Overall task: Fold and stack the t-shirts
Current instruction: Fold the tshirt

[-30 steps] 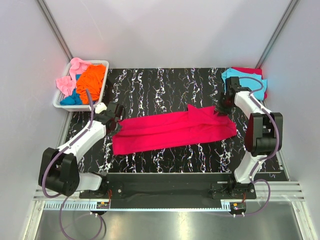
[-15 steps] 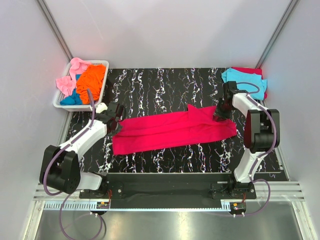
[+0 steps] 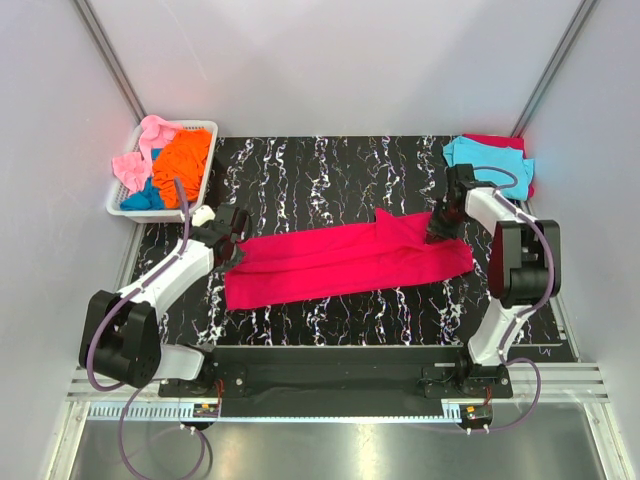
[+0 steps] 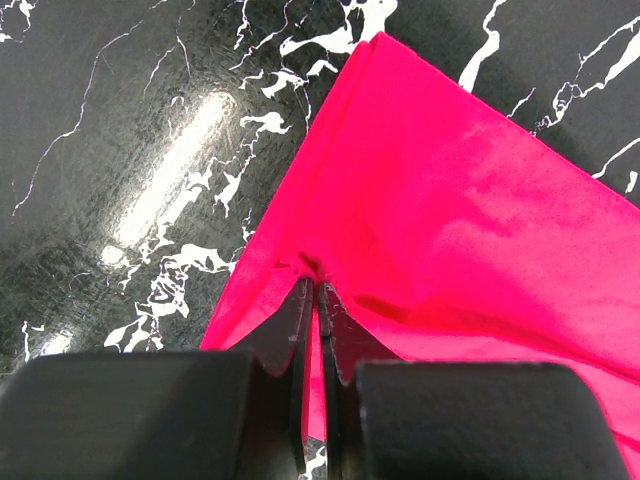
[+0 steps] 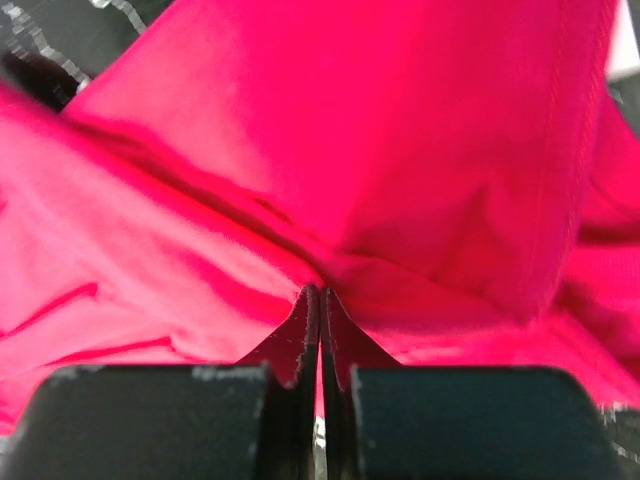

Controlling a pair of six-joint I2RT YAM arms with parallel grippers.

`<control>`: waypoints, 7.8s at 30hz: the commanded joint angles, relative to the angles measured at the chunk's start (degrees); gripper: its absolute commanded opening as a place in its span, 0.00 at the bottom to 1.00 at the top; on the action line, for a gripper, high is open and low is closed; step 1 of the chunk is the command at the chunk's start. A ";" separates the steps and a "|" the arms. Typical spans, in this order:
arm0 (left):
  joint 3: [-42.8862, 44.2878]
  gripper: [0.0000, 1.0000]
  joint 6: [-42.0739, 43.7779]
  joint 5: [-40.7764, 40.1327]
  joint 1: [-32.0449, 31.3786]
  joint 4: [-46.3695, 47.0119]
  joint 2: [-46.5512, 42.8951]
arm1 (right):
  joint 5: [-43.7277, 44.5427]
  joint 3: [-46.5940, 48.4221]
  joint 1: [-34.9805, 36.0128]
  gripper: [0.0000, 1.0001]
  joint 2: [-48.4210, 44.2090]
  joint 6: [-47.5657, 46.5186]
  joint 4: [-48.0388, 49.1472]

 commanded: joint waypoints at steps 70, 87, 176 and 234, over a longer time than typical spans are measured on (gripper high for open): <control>1.61 0.07 1.77 0.50 -0.35 2.75 -0.09 | -14.09 -10.09 1.23 0.58 -6.92 1.56 22.39; 1.52 0.07 2.03 0.50 -0.35 2.75 -0.09 | -16.38 -9.21 3.34 0.10 -4.19 2.70 21.52; 24.64 0.00 7.57 4.01 6.60 4.51 16.70 | 9.64 -4.38 25.92 0.46 -9.91 -3.10 9.74; 21.74 0.00 8.54 5.16 6.68 4.95 13.89 | 15.78 -2.00 25.84 0.00 -8.57 -6.70 6.75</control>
